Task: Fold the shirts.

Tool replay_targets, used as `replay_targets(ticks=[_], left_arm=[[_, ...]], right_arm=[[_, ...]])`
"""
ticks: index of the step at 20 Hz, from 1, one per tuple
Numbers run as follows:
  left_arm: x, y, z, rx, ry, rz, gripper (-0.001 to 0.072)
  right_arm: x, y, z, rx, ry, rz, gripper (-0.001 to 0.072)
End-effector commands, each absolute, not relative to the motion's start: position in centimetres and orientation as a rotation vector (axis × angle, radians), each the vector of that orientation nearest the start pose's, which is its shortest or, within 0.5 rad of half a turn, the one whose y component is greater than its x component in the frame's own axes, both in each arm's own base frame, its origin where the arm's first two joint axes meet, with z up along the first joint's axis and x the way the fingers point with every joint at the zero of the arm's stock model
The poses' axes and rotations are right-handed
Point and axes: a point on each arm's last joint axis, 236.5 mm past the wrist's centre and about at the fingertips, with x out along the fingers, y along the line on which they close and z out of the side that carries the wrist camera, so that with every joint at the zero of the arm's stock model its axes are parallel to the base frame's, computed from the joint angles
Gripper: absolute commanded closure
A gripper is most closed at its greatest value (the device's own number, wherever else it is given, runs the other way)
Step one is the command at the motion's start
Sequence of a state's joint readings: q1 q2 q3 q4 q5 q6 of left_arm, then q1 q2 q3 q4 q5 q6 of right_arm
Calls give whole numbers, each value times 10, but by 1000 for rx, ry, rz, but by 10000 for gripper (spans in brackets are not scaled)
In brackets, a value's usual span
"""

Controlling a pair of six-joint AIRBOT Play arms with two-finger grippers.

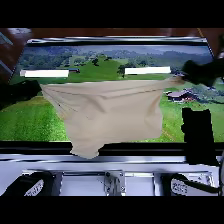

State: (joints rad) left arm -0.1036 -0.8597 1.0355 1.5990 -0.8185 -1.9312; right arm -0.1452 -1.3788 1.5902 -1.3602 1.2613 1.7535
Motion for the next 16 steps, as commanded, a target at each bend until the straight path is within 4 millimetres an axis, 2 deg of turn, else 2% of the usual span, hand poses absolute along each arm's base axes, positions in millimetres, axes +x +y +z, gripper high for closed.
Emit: replay_targets(ticks=[1,3,5,6,7,8,9,10,11,12,13,14,15,16], left_arm=[[443,-11,114,-457,691,129,671],[457,-18,81,-508,754,119,670],[460,-37,34,-505,875,83,670],[458,-48,11,-514,940,68,669],[455,-56,-6,-533,993,61,649],[451,-61,-18,-562,1039,60,472],[446,-59,-23,-574,1075,69,195],[438,-51,-23,-579,1117,83,51],[425,-40,-21,-560,1184,82,39],[408,-25,-16,-498,1260,47,40],[390,-11,-12,-448,1326,10,39],[365,2,-8,-422,1400,-19,39],[338,10,-8,-428,1468,-40,39],[315,10,-11,-456,1518,-69,39]], right_arm=[[532,30,45,422,998,-34,654],[544,45,11,434,1024,-31,638],[540,57,-27,435,1111,-26,637],[536,62,-41,450,1151,-23,636],[534,66,-46,466,1168,-17,625],[534,68,-44,480,1167,-10,435],[534,65,-37,474,1158,-2,67],[530,59,-25,412,1154,34,18],[523,47,-12,343,1160,58,18],[508,26,0,258,1187,59,18],[485,-2,6,179,1253,27,20],[453,-34,8,125,1357,-23,26],[425,-55,8,126,1453,-44,26],[399,-65,5,195,1548,-25,26]])
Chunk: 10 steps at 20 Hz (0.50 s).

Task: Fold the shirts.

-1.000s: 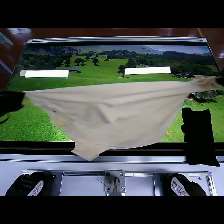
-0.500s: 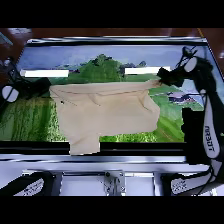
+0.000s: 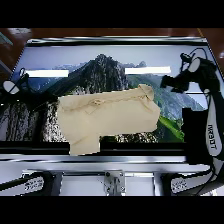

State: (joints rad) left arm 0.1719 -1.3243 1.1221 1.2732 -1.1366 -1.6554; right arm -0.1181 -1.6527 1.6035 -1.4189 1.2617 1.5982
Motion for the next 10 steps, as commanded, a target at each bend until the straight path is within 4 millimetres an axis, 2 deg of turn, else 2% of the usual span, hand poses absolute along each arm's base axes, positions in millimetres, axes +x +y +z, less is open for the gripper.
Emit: replay_targets(ticks=[1,3,5,7,10], left_arm=[[291,6,-20,-517,1555,-88,38],[257,-11,-51,-662,1573,-88,37],[240,-33,-79,-791,1554,-93,36],[244,-48,-94,-893,1487,-91,36],[257,-47,-107,-923,1414,-41,44]], right_arm=[[380,-63,0,303,1609,14,26],[355,-44,-16,559,1671,112,26],[338,-31,-36,685,1703,165,26],[329,-27,-54,715,1715,153,26],[336,-26,-67,733,1675,130,26]])
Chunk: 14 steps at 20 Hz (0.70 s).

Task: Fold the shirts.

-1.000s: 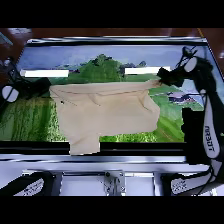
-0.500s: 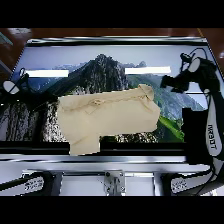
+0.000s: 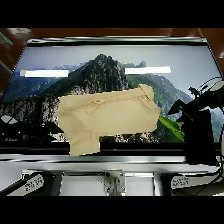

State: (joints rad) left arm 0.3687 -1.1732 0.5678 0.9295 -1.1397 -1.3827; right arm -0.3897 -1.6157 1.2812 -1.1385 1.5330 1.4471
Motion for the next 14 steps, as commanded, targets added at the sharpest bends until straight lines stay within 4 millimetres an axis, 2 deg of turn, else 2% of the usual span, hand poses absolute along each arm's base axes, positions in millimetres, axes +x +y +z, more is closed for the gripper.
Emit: replay_targets(ticks=[1,5,6,7,11,14], left_arm=[[261,-47,-109,-926,1404,-33,45],[265,-51,-125,-903,1414,-13,50],[267,-52,-127,-898,1410,-9,114],[271,-53,-127,-899,1396,-6,313],[280,-58,-121,-901,1365,-39,666],[284,-63,-106,-855,1359,-119,670]], right_arm=[[339,-27,-68,731,1660,122,26],[343,-28,-71,734,1643,111,25],[338,-25,-73,735,1658,123,24],[332,-21,-77,717,1676,147,24],[323,14,-99,711,1693,201,16],[323,41,-115,711,1675,214,16]])
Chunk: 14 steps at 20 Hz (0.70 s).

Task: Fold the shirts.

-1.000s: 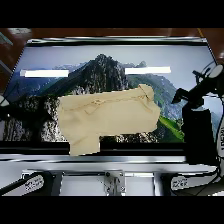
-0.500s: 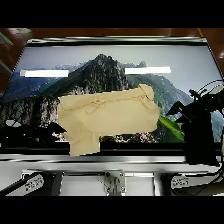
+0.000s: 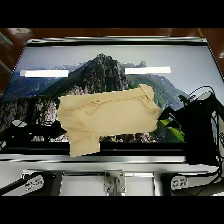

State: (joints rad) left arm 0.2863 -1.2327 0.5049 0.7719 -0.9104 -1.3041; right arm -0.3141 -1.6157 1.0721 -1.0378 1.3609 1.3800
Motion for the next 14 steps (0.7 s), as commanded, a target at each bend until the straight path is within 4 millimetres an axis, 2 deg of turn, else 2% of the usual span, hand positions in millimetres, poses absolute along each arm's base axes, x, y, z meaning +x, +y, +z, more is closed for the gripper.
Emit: replay_targets(ticks=[1,4,5,6,7,9,10,11,12,13,14], left_arm=[[289,-62,-100,-847,1340,-127,670],[306,-57,-80,-818,1276,-145,670],[312,-56,-73,-809,1255,-152,670],[319,-54,-63,-795,1226,-159,671],[328,-51,-50,-753,1182,-179,672],[353,-40,3,-637,1033,-211,673],[365,-33,44,-565,929,-220,673],[374,-26,100,-479,795,-229,673],[376,-22,167,-385,644,-232,672],[369,-20,234,-302,496,-233,672],[351,-23,307,-219,331,-232,672]], right_arm=[[325,49,-119,707,1667,216,16],[333,66,-128,688,1646,172,33],[336,73,-128,681,1635,175,297],[339,80,-125,686,1629,190,656],[343,85,-117,679,1613,229,656],[360,84,-85,572,1518,324,656],[376,77,-55,498,1426,340,656],[392,74,-14,414,1308,385,656],[405,75,43,285,1156,464,656],[412,74,103,169,1005,499,656],[413,71,173,82,834,483,656]])
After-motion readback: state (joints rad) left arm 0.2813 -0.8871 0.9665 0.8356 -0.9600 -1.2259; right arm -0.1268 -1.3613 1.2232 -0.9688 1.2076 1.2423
